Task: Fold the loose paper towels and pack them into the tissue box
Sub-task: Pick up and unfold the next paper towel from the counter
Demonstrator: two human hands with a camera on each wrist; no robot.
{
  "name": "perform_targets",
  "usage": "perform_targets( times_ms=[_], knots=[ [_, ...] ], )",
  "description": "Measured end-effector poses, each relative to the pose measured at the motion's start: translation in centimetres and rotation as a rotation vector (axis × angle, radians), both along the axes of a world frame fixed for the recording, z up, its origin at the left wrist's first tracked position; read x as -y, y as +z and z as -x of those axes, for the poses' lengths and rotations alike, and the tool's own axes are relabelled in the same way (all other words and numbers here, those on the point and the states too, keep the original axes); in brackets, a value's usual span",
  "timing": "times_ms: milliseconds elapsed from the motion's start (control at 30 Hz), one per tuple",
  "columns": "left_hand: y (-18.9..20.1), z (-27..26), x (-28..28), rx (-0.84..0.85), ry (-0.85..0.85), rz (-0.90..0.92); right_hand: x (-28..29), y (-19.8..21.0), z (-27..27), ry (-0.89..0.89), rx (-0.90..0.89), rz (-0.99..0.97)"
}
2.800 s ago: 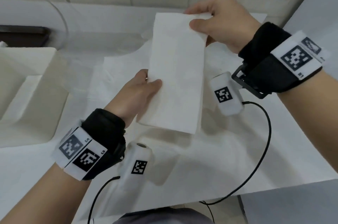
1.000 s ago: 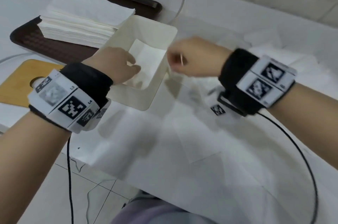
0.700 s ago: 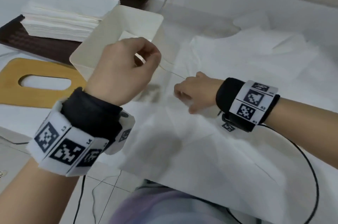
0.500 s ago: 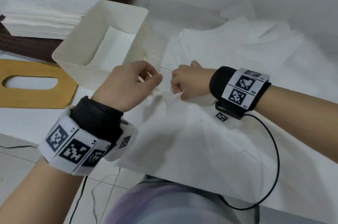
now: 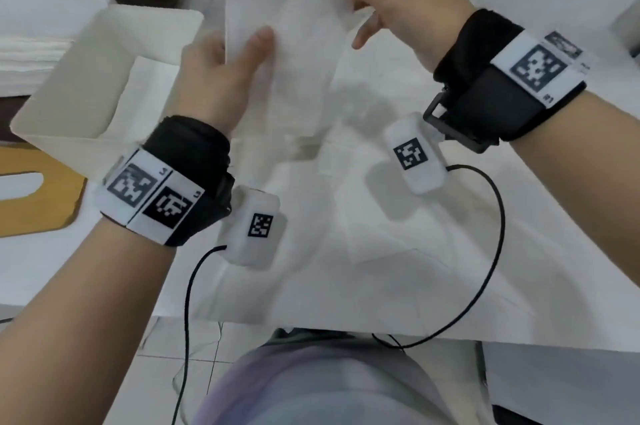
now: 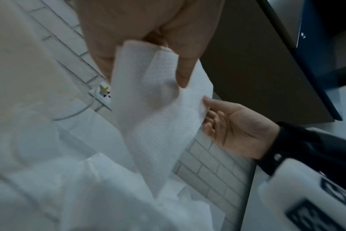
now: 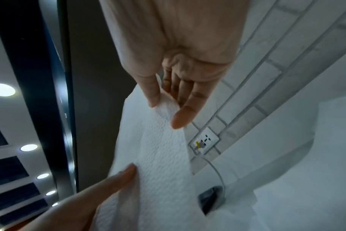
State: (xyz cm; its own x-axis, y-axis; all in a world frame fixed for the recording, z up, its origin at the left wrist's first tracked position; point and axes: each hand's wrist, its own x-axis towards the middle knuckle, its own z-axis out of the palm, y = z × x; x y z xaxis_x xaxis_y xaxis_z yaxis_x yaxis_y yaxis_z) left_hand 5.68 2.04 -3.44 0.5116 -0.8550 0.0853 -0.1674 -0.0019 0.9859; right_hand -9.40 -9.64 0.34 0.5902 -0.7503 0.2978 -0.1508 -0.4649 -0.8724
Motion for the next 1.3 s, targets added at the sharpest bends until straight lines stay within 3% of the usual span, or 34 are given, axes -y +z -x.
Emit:
perform_targets(
  times_ms=[100, 167, 367, 467, 600, 800, 900, 1100, 1300],
  knots=[
    [1.0, 0.3, 1.2, -0.078, 0.015, 0.093, -0.5, 0.1, 2.8, -0.105, -0.175, 0.108],
    [1.2, 0.0, 1.2, -0.061, 0.025, 0.103, -1.4, -0.7, 4.7, -0.062, -0.357, 0.206],
    [-0.7, -0.2, 0.2, 0.045, 0.006, -0.009, -6.6, -5.7, 8.6, 0.439, -1.14, 0.352],
    [-2.0, 0.2, -0.6, 0.062, -0.036, -0.079, -8.2, -7.5, 9.0, 0.524, -1.31, 0.46],
    [-3.8, 0.3, -1.3, 0.041, -0.013, -0.178, -8.9, -8.0, 8.8, 0.457, -1.331, 0.638],
    [-4.8, 0.4, -2.9, 0.02, -0.02, -0.235, -8.8, -7.0, 9.5, 0.431, -1.384, 0.324],
    [-4.9, 0.5, -3.2, -0.033, -0.002, -0.217, -8.1, -6.5, 9.7, 0.334, -1.361, 0.383],
    [-5.1, 1.1, -2.6, -0.13, 0.027, -0.167, -5.8, -3.9, 11.1, 0.0, -0.936, 0.182],
    [-5.1, 1.8, -2.0, -0.01, 0.08, -0.175, -3.3, -1.1, 13.3, -0.23, -0.49, 0.073]
  ],
)
